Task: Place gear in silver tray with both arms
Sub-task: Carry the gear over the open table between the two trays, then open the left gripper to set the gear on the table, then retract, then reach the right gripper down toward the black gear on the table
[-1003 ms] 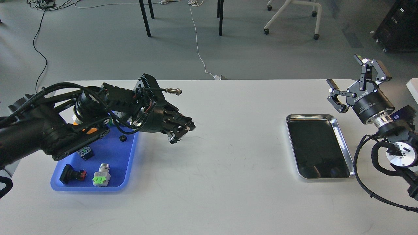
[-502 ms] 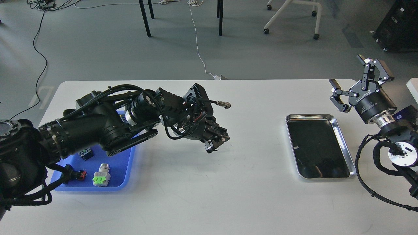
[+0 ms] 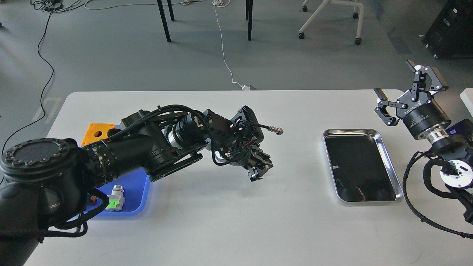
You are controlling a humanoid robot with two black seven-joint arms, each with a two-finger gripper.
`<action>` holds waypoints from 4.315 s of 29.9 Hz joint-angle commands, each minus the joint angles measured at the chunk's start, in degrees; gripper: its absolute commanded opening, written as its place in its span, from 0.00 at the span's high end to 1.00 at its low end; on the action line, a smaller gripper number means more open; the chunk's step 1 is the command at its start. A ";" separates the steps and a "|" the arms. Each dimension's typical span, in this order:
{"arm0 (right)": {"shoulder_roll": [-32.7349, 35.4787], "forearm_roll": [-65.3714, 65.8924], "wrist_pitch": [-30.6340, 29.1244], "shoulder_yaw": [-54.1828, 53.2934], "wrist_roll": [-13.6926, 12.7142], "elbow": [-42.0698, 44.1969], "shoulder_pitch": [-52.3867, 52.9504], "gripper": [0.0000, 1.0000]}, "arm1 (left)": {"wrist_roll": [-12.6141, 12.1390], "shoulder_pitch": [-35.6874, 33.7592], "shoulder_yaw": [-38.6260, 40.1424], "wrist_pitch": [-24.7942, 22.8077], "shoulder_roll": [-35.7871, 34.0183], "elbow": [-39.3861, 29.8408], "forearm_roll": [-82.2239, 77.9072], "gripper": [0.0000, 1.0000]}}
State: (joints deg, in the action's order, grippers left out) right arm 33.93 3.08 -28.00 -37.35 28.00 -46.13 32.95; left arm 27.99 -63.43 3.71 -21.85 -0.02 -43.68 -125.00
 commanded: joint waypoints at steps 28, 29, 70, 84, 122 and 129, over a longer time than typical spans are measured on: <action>0.00 0.00 0.00 -0.01 0.00 0.43 -0.08 0.01 | 0.01 0.77 -6.17 -0.04 0.02 -4.05 0.00 0.80; 0.00 0.00 0.00 -0.01 0.00 0.43 -0.08 0.01 | 0.01 0.85 -6.17 -0.04 0.02 -4.05 0.00 0.79; 0.70 1.31 0.00 0.35 0.00 -0.62 0.63 0.01 | 0.01 18.76 22.98 7.96 -24.05 -15.91 73.74 0.02; 6.76 33.62 0.00 1.31 0.00 -13.89 5.72 0.01 | 0.01 39.61 48.66 6.91 -26.87 -16.53 87.56 0.02; -21.27 109.16 0.00 47.10 0.00 -15.66 38.86 0.15 | 0.01 42.07 52.54 2.51 -26.61 -16.53 95.64 0.02; -23.73 109.16 0.00 48.33 0.00 -12.67 38.86 0.24 | 0.01 42.07 52.54 2.34 -26.70 -16.62 95.56 0.02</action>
State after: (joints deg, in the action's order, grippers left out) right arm 10.89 112.24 -27.99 10.77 28.00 -59.91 71.79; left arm 28.00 -21.35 56.25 -19.34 -26.69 -60.21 -29.36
